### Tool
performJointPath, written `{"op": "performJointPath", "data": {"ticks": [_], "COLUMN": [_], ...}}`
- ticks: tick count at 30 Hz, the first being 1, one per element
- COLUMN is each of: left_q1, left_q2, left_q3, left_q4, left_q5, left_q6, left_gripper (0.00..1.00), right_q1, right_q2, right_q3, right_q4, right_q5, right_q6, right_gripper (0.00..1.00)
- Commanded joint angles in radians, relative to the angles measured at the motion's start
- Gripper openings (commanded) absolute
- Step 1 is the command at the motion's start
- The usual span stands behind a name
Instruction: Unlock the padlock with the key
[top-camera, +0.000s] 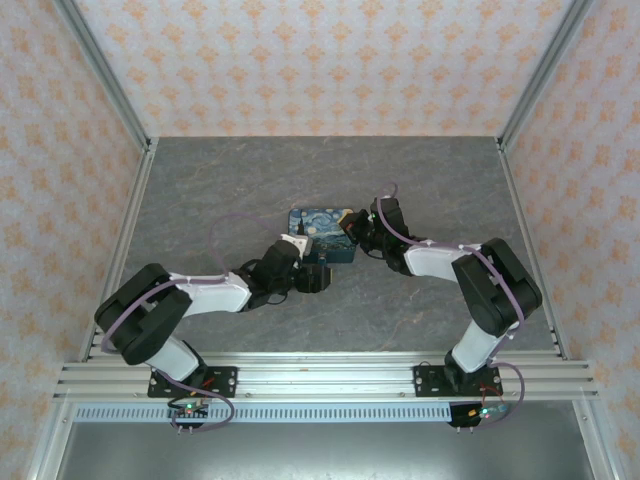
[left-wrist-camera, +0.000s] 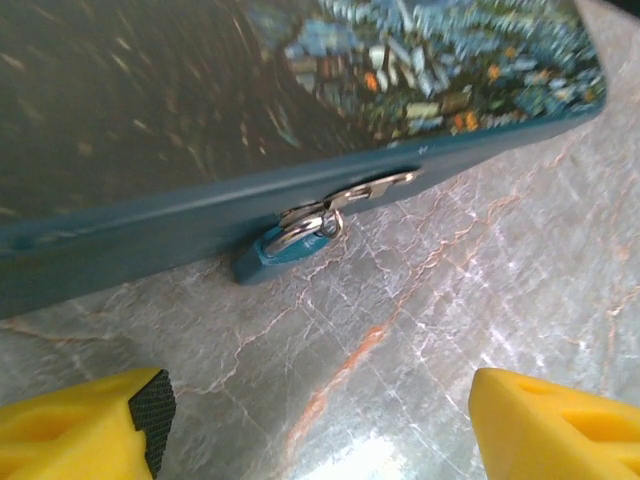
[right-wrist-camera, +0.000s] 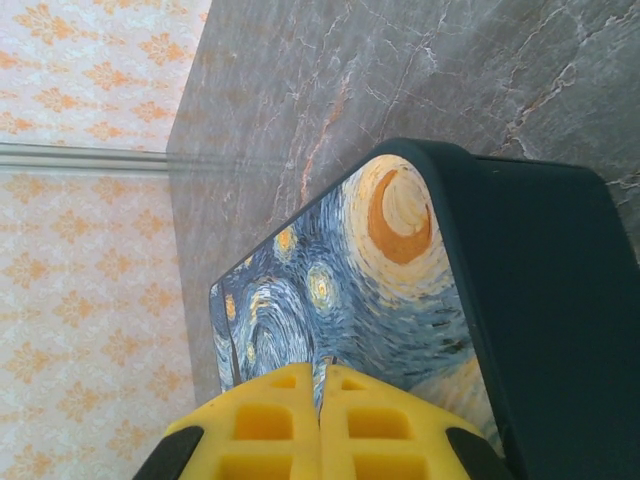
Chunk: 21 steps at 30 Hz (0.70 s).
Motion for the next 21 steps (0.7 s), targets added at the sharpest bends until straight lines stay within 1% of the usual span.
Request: {"op": "performJointPath", "data": {"ticks": [1,9,16,21], "left_q1": [-0.011,-0.042,-0.056,-0.063], "left_q2": [0.051,0.139,0.181,0.226], "left_q3": [0.017,0.033,0.05,0.078], "left_q4": [0.109,0.198,0.222,0.241], "left_q5": [-0.019,-0.11,-0.189,-0.197], "left_q6": [0.051,0.131,0.176,0.187], "left_gripper": [0.77,0.76,0.74,0.74], "right_q1": [0.005,0.004,0.005,0.004], "right_q2": [0.025,0.039,0.056,0.066], "right_q3": [-0.029,-0.052,-0.06,-0.067], "right_q4": [0.056,0.07,0.079,0.082], "right_q5": [0.011,0.013,0.01,0.011], "right_q6": [0.015,0.017,0.018,0.018], "right_gripper": [0.0,0.0,0.0,0.0]}}
